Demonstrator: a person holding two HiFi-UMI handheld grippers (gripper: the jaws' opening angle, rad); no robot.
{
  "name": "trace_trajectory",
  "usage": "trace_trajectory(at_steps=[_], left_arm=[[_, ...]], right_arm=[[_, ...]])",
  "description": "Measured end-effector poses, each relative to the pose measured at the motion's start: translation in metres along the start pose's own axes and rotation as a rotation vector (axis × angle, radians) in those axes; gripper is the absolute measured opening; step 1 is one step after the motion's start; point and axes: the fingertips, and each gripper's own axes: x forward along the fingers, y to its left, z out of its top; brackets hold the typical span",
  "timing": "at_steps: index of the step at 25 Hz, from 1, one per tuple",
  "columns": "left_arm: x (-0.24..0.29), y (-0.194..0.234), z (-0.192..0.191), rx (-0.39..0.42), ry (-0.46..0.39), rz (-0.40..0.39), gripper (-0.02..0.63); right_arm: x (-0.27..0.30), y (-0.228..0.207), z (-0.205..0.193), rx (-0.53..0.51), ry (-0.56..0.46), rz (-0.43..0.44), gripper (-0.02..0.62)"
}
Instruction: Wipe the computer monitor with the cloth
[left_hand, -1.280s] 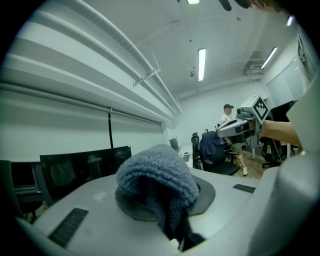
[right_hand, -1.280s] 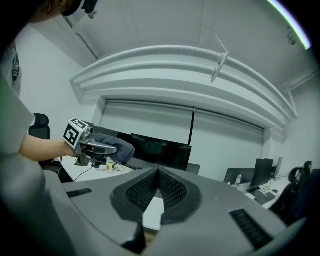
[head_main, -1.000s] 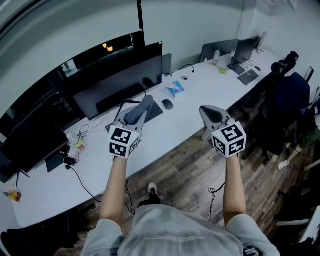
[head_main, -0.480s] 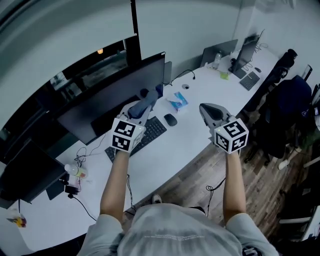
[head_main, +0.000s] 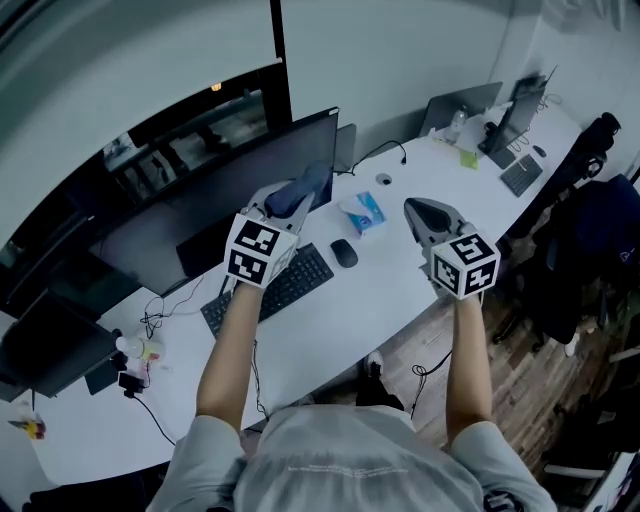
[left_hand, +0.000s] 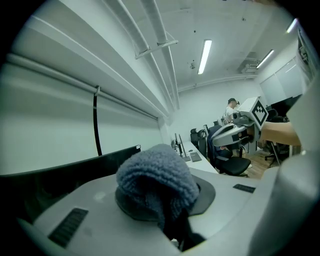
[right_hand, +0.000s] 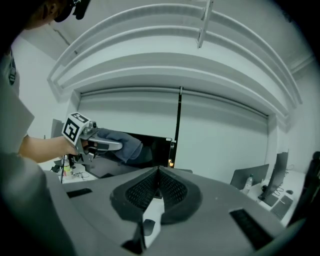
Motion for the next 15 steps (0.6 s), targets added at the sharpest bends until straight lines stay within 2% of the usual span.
trace_trajectory(at_steps=[4, 8, 12, 15], left_arm=[[0.041, 0.015, 0.018, 0.029, 0.016, 0.078, 0.057], [0.079, 0.033, 0.043, 0.076, 0.033, 0.155, 0.057], [0.112, 0.046, 0.070, 0.166, 0.060, 0.234, 0.057], [0.134, 0.059, 0.087, 0.249, 0.086, 0.296, 0.057]], right_arm=[[0.034, -0.033, -0.001, 0.003, 0.015, 0.109, 0.002], [0.070, -0.070, 0.007, 0.010, -0.001, 0.164, 0.002], [0.100, -0.094, 0.011, -0.035, -0.011, 0.219, 0.002], [0.116, -0.108, 0.017, -0.017, -0.041, 0.250, 0.002]])
